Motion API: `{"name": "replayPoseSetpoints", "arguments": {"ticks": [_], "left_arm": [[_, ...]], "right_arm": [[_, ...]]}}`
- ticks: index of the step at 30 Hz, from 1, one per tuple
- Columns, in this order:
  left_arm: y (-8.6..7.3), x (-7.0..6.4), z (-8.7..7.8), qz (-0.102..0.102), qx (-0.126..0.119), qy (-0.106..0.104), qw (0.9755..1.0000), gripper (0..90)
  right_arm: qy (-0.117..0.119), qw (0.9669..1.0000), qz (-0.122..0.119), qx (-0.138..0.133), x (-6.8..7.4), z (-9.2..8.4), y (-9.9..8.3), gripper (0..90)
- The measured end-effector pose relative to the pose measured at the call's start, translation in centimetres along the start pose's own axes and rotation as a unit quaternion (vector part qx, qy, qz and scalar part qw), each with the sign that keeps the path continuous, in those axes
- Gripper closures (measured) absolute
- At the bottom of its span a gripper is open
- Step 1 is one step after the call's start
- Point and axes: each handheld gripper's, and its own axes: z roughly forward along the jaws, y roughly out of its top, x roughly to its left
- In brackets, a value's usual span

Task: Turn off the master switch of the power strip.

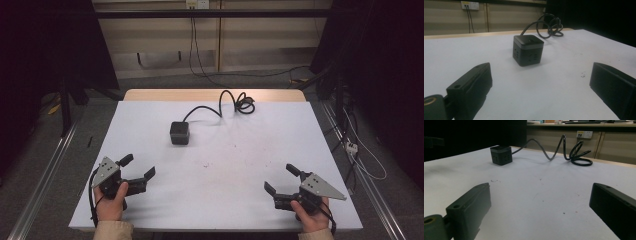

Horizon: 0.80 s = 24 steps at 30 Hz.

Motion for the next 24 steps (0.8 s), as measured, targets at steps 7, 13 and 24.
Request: {"name": "replayPoseSetpoints", "arguments": {"ticks": [7, 13, 24], "left_arm": [[0.3, -0.1, 0.3, -0.001, -0.004, -0.004, 1.0000, 3.5], [0.9, -0.1, 0.9, -0.008, -0.008, -0.005, 0.9999, 3.2], [2.0, 0.2, 2.1, -0.018, -0.005, 0.001, 0.9998, 3.4]], "right_arm": [[0.001, 1.0000, -0.004, 0.002, 0.0, -0.1, 0.0, 3.1], [-0.004, 1.0000, 0.003, 0.000, -0.3, -0.3, 0.0, 3.3], [-0.006, 1.0000, 0.000, -0.001, -0.3, -0.3, 0.1, 3.7]]}}
